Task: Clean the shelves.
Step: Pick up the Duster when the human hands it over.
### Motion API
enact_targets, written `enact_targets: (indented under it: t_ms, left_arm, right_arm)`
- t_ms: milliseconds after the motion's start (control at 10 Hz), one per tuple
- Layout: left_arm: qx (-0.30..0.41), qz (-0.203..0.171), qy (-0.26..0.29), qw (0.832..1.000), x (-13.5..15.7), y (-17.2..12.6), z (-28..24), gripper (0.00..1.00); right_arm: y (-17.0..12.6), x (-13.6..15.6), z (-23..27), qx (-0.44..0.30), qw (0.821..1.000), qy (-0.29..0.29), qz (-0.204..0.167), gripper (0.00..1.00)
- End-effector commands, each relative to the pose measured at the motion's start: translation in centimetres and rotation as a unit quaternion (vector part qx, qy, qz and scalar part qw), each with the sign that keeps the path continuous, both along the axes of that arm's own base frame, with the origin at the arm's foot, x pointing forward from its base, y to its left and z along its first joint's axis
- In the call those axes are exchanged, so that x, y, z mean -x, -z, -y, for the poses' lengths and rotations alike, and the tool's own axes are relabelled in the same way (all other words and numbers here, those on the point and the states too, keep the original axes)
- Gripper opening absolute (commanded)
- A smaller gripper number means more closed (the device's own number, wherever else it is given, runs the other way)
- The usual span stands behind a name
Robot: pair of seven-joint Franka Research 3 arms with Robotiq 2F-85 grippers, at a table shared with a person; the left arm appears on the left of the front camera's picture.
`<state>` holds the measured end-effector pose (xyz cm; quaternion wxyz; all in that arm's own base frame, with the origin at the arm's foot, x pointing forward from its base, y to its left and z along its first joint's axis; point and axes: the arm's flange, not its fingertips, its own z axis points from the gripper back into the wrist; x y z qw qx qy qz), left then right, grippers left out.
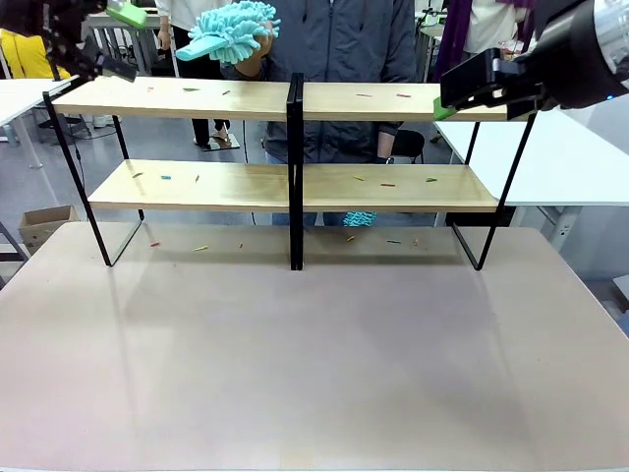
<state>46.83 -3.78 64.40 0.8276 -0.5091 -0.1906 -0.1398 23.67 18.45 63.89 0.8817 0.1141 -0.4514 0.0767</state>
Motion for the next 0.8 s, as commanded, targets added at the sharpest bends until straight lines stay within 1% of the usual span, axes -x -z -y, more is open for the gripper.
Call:
enact_targets:
  t_ms: [0, 100, 200, 300, 400, 500, 600, 700]
  left_arm:
    - [-0.048, 0.069, 0.029, 0.996, 2.2, -1.6, 2.4, 1.00]
    - [-0.048, 0.069, 0.029, 0.996, 2.2, -1.6, 2.4, 1.00]
    - [0.000, -0.005, -0.002, 1.000, -0.5, 0.8, -0.7, 1.00]
    - [0.034, -0.044, -0.014, 0.998, -3.6, 1.1, -1.2, 1.00]
    - [0.085, -0.071, -0.047, 0.993, -7.4, 2.2, -1.9, 1.00]
    - [0.120, -0.090, -0.068, 0.986, -9.6, 3.0, -1.7, 1.00]
    - [0.143, -0.091, -0.086, 0.982, -11.2, 3.7, -1.3, 1.00]
    - [0.166, -0.089, -0.082, 0.979, -11.9, 4.0, -0.7, 1.00]
  right_arm:
    - [0.1, 0.0, 0.0, 0.000, 1.000, -0.001, 0.000, 1.00]
    - [0.1, 0.0, 0.0, 0.000, 1.000, -0.001, 0.000, 1.00]
    - [0.1, 0.0, 0.0, 0.000, 1.000, -0.001, 0.000, 1.00]
    - [0.1, 0.0, 0.0, 0.000, 1.000, -0.001, 0.000, 1.00]
    - [0.1, 0.0, 0.0, 0.000, 1.000, -0.001, 0.000, 1.00]
    - [0.1, 0.0, 0.0, 0.000, 1.000, -0.001, 0.000, 1.00]
    - [0.1, 0.0, 0.0, 0.000, 1.000, -0.001, 0.000, 1.00]
    - [0.1, 0.0, 0.0, 0.000, 1.000, -0.001, 0.000, 1.00]
